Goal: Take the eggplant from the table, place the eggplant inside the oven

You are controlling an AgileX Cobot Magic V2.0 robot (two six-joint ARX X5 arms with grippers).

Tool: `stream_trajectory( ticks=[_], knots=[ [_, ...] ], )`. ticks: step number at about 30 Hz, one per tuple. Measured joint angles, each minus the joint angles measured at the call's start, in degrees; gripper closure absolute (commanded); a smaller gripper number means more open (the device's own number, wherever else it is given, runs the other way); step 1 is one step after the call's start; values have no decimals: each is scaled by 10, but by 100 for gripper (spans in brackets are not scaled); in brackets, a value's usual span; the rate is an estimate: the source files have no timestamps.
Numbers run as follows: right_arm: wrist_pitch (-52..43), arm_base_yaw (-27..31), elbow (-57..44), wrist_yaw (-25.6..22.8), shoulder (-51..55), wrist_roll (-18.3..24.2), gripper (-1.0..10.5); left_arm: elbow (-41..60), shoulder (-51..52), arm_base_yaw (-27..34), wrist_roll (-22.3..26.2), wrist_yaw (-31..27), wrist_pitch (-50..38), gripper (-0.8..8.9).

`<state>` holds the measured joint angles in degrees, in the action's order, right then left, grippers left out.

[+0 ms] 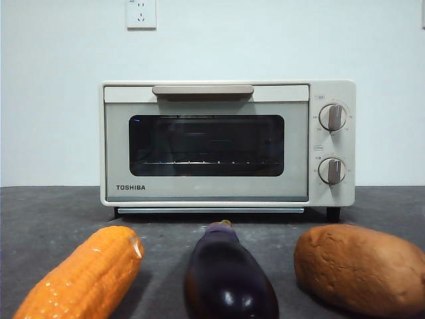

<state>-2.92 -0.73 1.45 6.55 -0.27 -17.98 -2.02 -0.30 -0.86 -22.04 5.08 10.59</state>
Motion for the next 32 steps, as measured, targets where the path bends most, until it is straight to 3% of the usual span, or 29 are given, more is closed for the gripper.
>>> stream_trajectory(
  ticks=[5, 13, 19, 24, 32],
  knots=[
    [9, 0, 0, 55, 0, -55, 943, 0, 0, 0, -34, 48, -6, 808],
    [141, 0, 76, 54, -10, -93, 943, -43, -12, 0, -58, 69, 26, 807],
    [223, 0, 160, 55, -63, -89, 943, -111, -66, 0, -60, 89, 42, 807],
    [285, 0, 238, 59, -131, -61, 943, -166, -136, 0, -59, 100, 69, 807],
    [376, 0, 357, 120, -261, -21, 904, -266, -276, 0, -17, 185, 111, 807]
  ],
)
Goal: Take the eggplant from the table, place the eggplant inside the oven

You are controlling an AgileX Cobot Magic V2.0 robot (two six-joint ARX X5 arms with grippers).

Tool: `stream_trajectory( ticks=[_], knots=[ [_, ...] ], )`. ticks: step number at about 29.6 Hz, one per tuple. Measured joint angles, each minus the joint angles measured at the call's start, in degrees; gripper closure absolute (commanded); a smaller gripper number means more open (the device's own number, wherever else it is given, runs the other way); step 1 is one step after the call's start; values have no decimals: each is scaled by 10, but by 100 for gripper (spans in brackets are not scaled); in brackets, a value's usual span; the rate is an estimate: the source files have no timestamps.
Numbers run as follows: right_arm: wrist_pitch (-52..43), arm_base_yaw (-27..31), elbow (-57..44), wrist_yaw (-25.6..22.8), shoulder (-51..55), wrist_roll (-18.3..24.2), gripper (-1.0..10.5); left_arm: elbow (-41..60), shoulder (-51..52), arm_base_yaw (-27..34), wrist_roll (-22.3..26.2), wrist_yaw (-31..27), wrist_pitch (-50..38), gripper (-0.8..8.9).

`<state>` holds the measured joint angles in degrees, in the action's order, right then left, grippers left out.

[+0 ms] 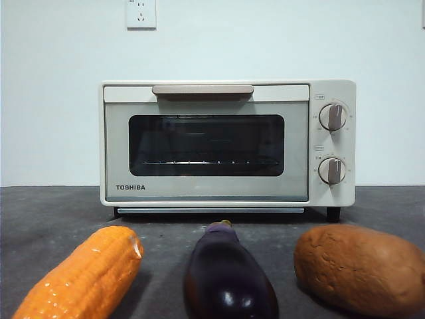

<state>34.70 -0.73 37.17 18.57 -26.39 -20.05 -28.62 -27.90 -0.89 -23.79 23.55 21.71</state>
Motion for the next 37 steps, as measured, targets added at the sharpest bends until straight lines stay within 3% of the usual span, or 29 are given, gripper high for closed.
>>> stream_trajectory(
  ticks=[5, 12, 15, 19, 22, 28, 34, 37],
  knots=[
    [18, -1, 44, 60, -62, 7, 753, -66, -86, -13, 30, 49, 31, 807],
    [-5, -45, 46, 206, -125, -19, 617, -122, -176, -58, 50, 69, 32, 807],
    [-31, -79, 46, 233, -150, -50, 600, -134, -196, -78, 53, 69, 26, 807],
    [-72, -138, 46, 231, -176, -86, 600, -139, -213, -103, 53, 69, 28, 807],
    [-88, -197, 46, 197, -203, -105, 600, -146, -217, -121, 54, 63, 28, 807],
    [-81, -334, 63, 62, -283, -118, 601, -152, -218, -142, 55, 36, 27, 807],
    [30, -461, 188, -105, -456, -122, 600, -152, -218, -148, 55, 32, 27, 807],
    [66, -497, 228, -140, -548, -133, 600, -152, -218, -148, 55, 32, 29, 807]
  ],
)
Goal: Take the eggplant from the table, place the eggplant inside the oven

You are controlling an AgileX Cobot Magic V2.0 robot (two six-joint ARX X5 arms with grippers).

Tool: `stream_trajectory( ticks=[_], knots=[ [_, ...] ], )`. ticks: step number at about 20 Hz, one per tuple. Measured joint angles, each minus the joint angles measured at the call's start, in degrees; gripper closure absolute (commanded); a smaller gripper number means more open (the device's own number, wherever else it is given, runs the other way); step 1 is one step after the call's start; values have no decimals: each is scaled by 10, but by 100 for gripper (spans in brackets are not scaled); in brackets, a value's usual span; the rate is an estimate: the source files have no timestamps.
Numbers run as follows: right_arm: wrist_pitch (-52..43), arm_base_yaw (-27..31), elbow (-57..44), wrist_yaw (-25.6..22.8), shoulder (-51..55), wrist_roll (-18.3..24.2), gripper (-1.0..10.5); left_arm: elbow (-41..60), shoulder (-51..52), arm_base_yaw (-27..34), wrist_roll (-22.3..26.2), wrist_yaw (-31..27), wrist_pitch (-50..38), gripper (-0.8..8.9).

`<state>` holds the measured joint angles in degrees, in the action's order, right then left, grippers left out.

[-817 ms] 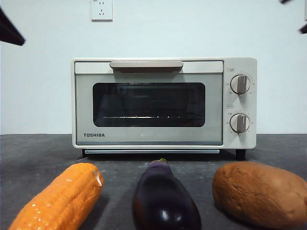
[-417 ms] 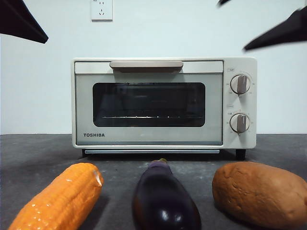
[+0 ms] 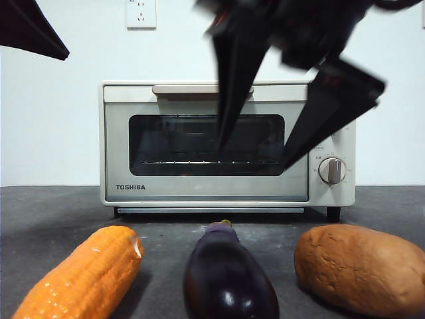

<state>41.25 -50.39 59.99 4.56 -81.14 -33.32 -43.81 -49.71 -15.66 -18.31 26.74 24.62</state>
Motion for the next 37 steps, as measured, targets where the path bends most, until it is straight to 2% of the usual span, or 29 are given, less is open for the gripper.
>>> stream_trajectory(
  ticks=[3, 9, 11, 16, 19, 21, 24, 26, 29, 31, 34, 37],
  knots=[
    [-16, -23, 29, -3, -78, -8, 600, 0, 0, 0, 0, 0, 0, 807],
    [-43, -31, 30, -14, -181, -21, 601, 0, 0, 0, 4, 0, 1, 807],
    [-52, -32, 30, -14, -188, -21, 612, 0, 0, 0, 7, 0, 1, 807],
    [-58, -35, 30, -14, -186, -40, 787, 0, 0, 0, 13, 0, 1, 807],
    [11, -35, 59, -14, -167, -35, 788, 0, 0, -1, 13, 0, 1, 807],
    [83, -35, 97, -14, -115, -1, 788, -8, -10, -12, 13, 0, 4, 807],
    [157, -36, 120, -14, -31, 76, 788, -42, -48, -35, 15, -3, 4, 807],
    [206, -42, 120, -15, 29, 141, 788, -74, -85, -59, 20, -24, 4, 807],
    [264, -50, 120, -15, 116, 209, 788, -131, -148, -95, 34, -53, 6, 807],
    [293, -51, 120, -18, 162, 228, 788, -183, -200, -116, 49, -81, 21, 807],
    [302, -51, 120, -47, 206, 236, 788, -285, -290, -141, 84, -132, 70, 807],
    [314, -51, 120, -48, 249, 239, 788, -372, -368, -151, 113, -164, 102, 807]
  ],
)
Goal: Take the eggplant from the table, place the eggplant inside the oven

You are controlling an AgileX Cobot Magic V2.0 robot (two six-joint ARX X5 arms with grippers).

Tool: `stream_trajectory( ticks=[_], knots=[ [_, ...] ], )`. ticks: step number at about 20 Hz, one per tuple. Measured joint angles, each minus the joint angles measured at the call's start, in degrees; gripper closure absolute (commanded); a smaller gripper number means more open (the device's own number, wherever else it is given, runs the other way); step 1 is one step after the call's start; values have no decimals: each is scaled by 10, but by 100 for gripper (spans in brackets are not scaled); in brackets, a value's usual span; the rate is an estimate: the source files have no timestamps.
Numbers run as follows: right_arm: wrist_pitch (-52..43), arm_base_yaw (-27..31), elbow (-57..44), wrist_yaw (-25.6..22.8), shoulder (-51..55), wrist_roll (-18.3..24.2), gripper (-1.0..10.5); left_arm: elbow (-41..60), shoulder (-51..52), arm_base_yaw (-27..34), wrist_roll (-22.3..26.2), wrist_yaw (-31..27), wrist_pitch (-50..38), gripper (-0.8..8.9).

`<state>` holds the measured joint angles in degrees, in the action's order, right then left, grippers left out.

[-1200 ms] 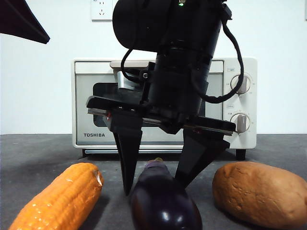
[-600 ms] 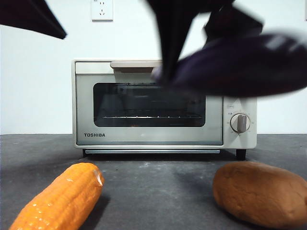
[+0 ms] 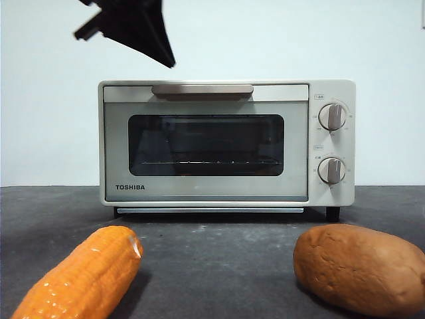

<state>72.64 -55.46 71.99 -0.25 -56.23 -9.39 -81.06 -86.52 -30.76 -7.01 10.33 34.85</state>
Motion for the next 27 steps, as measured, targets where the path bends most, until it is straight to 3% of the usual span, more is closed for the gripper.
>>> stream_trajectory(
  ticks=[5, 10, 14, 22, 27],
  knots=[
    [34, 0, 0, -60, 56, 1, 788, -72, -83, -3, 22, -17, 26, 807],
    [34, 0, 0, -87, 98, 2, 788, -86, -92, -6, 31, -16, 45, 808],
    [34, 0, 0, -119, 107, 2, 788, -99, -91, -32, 36, -12, 119, 808],
    [13, 0, 0, -120, 107, 2, 788, -117, -106, -114, 52, -12, 288, 808],
    [0, 0, 0, -114, 103, 6, 788, -119, -101, -141, 63, -13, 309, 808]
  ],
)
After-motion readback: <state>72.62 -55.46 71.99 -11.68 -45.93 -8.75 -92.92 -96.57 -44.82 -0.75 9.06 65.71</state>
